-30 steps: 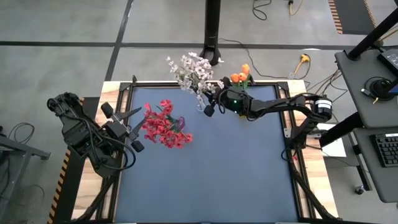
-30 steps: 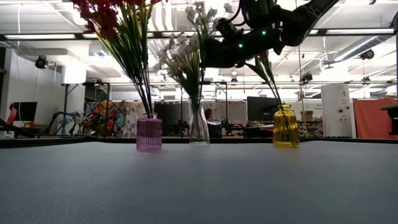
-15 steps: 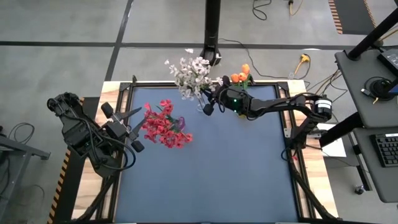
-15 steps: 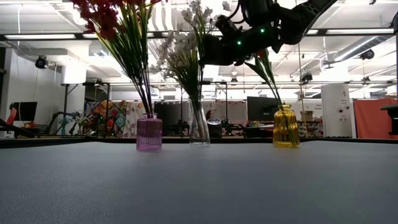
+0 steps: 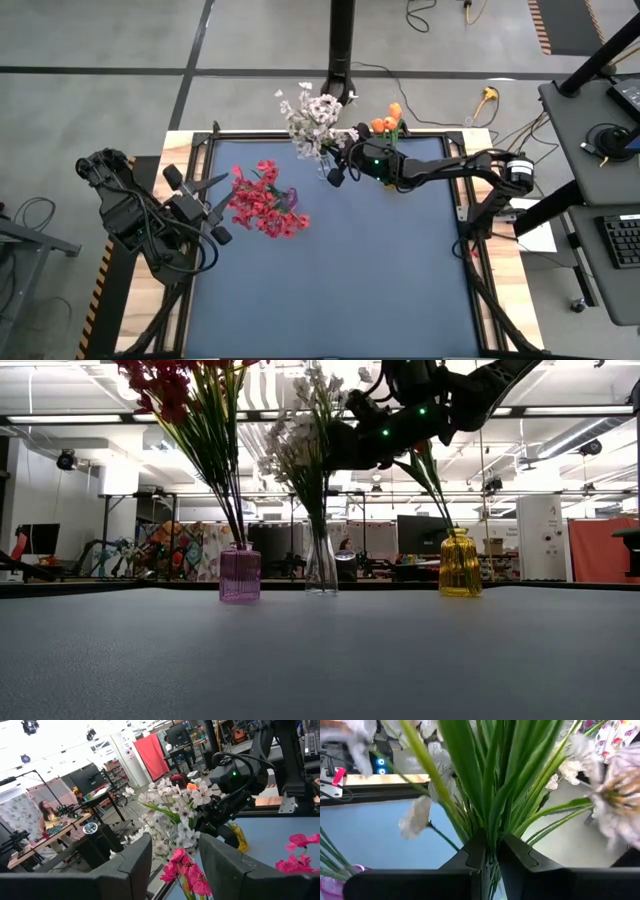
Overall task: Sort flowers into vase by color
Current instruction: Put the white flower into the transparent vase
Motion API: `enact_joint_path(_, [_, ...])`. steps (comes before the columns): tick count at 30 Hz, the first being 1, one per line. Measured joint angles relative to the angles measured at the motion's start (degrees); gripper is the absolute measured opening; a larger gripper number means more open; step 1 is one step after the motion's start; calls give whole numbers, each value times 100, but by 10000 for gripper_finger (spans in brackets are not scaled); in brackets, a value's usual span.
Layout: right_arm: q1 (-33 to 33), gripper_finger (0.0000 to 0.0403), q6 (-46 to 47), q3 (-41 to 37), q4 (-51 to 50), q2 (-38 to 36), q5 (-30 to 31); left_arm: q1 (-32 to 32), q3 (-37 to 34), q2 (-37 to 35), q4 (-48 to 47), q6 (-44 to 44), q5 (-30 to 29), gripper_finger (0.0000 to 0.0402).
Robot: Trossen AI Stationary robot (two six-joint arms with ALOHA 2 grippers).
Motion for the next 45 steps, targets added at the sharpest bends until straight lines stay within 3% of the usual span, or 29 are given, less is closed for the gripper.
enact_joint_path(45, [-100, 33, -56, -37, -623, 6, -3, 0, 0, 0, 1, 0, 6, 148])
